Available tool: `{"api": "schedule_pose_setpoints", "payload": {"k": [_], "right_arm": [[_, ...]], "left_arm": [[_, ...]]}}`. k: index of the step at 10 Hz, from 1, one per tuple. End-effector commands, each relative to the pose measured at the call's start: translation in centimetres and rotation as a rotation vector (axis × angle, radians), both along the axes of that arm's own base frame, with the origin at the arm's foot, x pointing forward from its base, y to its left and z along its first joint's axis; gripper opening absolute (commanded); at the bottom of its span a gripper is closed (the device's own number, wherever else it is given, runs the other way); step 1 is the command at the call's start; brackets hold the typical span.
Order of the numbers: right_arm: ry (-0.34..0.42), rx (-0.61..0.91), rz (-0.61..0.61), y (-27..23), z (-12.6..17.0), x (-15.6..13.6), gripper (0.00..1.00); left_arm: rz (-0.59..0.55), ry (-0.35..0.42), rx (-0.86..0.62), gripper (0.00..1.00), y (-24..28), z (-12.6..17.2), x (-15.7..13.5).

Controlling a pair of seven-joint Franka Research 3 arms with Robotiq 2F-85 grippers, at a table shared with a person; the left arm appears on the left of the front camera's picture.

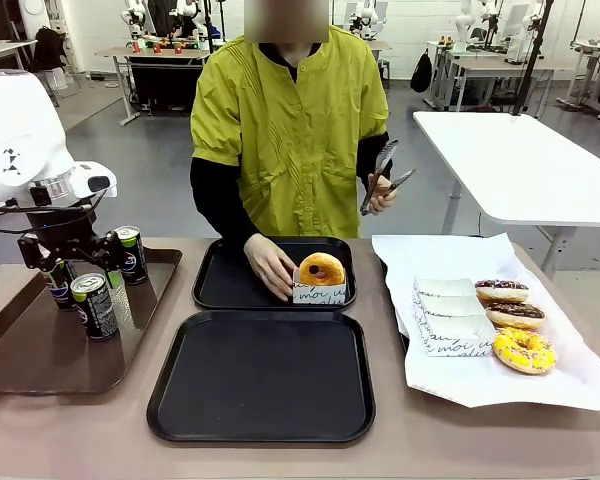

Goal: Set up donuts and drinks on trays.
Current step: Pick up one Pepsi coke and place it on the Flat Tray.

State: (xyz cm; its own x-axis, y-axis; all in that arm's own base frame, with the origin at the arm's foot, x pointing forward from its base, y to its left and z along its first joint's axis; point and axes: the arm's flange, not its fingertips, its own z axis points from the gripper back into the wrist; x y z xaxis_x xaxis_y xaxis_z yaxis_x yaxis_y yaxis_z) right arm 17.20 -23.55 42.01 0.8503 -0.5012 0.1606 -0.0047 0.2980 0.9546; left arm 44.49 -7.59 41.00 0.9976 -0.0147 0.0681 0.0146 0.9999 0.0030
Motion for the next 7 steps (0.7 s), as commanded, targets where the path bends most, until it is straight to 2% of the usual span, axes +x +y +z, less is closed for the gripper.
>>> {"api": "schedule_pose_setpoints", "payload": {"k": [1, 7], "right_arm": [[-0.010, 0.006, 0.003, 0.0, 0.0, 0.0, 1.00], [-0.010, 0.006, 0.003, 0.0, 0.0, 0.0, 1.00]], "left_arm": [[0.030, -0.024, 0.029, 1.00, -0.3, -0.5, 0.8], [0.026, 0.023, 0.046, 1.00, -0.6, -2.4, 1.0]]}}
